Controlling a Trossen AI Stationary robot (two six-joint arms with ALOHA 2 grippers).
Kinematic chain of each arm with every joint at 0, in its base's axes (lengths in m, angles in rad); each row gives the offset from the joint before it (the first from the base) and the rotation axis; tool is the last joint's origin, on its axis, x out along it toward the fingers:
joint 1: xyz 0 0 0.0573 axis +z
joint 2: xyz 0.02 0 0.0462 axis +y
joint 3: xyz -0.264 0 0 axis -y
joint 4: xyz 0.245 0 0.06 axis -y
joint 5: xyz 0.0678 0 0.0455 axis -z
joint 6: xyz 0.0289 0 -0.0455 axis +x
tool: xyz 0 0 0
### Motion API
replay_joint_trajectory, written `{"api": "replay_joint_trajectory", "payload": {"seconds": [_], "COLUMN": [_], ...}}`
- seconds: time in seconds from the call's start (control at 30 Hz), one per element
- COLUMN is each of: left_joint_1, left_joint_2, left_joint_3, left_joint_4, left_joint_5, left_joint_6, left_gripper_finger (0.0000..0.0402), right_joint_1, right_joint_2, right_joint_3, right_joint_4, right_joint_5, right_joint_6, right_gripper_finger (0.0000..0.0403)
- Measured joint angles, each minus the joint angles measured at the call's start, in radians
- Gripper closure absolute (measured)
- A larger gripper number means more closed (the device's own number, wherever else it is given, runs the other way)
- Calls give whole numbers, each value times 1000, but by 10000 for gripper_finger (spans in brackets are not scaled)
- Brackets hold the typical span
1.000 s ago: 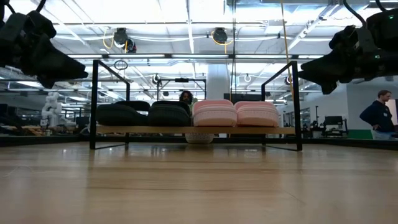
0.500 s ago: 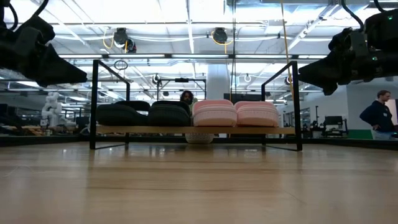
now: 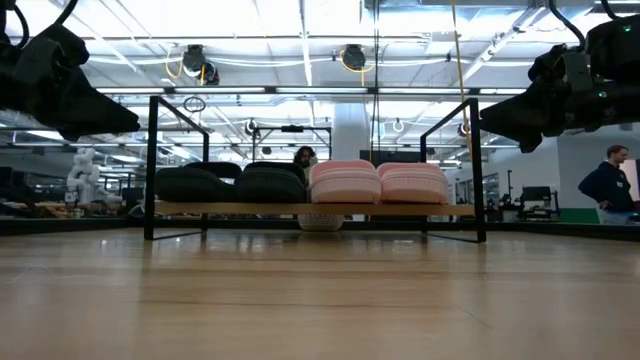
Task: Pick and place slides into the shelf
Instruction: Return to Home Position
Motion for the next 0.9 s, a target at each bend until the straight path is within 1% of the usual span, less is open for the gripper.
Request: {"api": "replay_joint_trajectory", "payload": {"seconds": [0.13,0.9], "left_joint_1": [0,0], "left_joint_2": [0,0], "left_joint_3": [0,0], "left_joint_4": [8,9], "left_joint_5": [31,33], "left_joint_6": [-5,-6], "left_gripper_finger": [256,256], "right_joint_1": [0,0], "right_joint_2": [0,0], "right_joint_3": [0,0], "right_joint_4": [19,34], "right_joint_5": [0,0], "right_joint_6": [0,0], "right_gripper_finger": [259,259]}}
